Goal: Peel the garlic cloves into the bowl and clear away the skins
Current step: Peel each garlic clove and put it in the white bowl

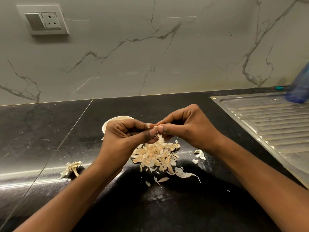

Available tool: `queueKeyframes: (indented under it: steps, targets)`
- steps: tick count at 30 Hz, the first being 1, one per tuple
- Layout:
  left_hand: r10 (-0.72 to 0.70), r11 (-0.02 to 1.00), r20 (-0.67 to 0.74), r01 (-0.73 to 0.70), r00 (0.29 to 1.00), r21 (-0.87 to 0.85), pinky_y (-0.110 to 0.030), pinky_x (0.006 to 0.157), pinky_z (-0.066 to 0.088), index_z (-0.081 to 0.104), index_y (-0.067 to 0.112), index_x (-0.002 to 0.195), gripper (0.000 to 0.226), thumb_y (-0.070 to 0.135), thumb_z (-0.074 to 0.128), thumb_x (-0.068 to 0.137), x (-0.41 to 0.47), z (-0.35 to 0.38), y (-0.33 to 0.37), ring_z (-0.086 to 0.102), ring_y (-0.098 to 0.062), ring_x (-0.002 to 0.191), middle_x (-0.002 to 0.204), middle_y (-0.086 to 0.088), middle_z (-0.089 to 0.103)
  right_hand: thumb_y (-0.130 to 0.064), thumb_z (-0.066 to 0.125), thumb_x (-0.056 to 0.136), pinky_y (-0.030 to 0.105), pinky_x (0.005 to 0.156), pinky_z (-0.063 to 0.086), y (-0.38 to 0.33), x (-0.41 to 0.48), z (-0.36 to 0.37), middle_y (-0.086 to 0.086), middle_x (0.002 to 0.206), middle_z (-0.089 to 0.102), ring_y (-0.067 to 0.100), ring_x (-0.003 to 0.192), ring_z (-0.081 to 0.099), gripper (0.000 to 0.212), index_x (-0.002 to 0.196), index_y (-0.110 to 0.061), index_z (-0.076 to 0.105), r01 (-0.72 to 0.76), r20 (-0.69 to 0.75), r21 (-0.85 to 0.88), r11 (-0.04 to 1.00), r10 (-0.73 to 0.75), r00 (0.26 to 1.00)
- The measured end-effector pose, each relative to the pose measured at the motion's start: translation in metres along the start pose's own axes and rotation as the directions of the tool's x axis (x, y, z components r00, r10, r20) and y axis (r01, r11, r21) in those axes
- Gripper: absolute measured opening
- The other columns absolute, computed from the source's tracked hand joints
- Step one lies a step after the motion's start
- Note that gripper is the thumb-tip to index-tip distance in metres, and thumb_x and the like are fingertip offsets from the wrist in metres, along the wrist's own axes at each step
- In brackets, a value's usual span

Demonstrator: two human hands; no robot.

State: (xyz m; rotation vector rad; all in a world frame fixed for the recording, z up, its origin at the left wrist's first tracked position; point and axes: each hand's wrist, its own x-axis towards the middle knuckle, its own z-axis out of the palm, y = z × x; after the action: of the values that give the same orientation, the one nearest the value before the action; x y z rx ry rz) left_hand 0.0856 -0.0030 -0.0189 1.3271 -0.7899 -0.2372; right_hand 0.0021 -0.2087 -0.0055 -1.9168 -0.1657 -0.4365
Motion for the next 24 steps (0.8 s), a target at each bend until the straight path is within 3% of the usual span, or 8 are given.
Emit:
queueKeyframes:
  steps: [5, 11, 16, 24]
  targets:
    - [0.021, 0.998, 0.001, -0.021, 1.0, -0.057, -0.034, 0.071, 0.066, 0.083, 0.019, 0.082, 0.014, 0.009, 0.08, 0.073, -0.0005, 0.0022, 0.0054, 0.079, -0.036, 0.078, 0.092, -0.021, 0.079, -0.004, 0.078, 0.092, 0.029, 0.062, 0.063, 0.0016, -0.0014, 0.0108, 0.011, 0.081, 0.079, 0.026, 0.067, 0.074, 0.004, 0.093, -0.004, 0.082, 0.023, -0.107, 0.044, 0.999, -0.019, 0.994]
    - [-0.038, 0.992, -0.012, 0.036, 0.999, -0.12, -0.03, 0.071, 0.065, 0.084, 0.02, 0.083, 0.019, 0.004, 0.077, 0.076, 0.0024, 0.0005, 0.0037, 0.078, -0.03, 0.076, 0.095, -0.02, 0.079, -0.008, 0.079, 0.09, 0.029, 0.065, 0.063, -0.0024, -0.0006, 0.0072, 0.013, 0.086, 0.08, 0.024, 0.073, 0.076, 0.014, 0.1, 0.002, 0.081, -0.041, -0.076, 0.136, 0.99, 0.052, 0.996]
    - [-0.024, 0.997, -0.011, 0.023, 1.0, -0.067, -0.031, 0.073, 0.065, 0.077, 0.001, 0.094, 0.018, 0.003, 0.078, 0.076, 0.0035, -0.0029, 0.0009, 0.078, -0.032, 0.079, 0.095, -0.022, 0.078, -0.008, 0.079, 0.09, 0.028, 0.065, 0.064, -0.0037, 0.0, 0.0036, 0.016, 0.089, 0.08, 0.022, 0.074, 0.077, 0.017, 0.102, 0.003, 0.08, -0.083, -0.025, 0.145, 0.986, 0.087, 0.996]
    - [-0.004, 0.997, 0.035, 0.006, 0.999, -0.076, -0.033, 0.072, 0.065, 0.083, 0.021, 0.083, 0.019, 0.004, 0.077, 0.078, 0.0009, -0.0006, 0.0005, 0.077, -0.033, 0.076, 0.093, -0.022, 0.078, -0.003, 0.079, 0.09, 0.027, 0.06, 0.061, -0.0003, -0.001, 0.0109, 0.014, 0.079, 0.078, 0.023, 0.066, 0.073, 0.003, 0.09, -0.003, 0.082, -0.047, -0.097, 0.137, 0.989, 0.061, 0.993]
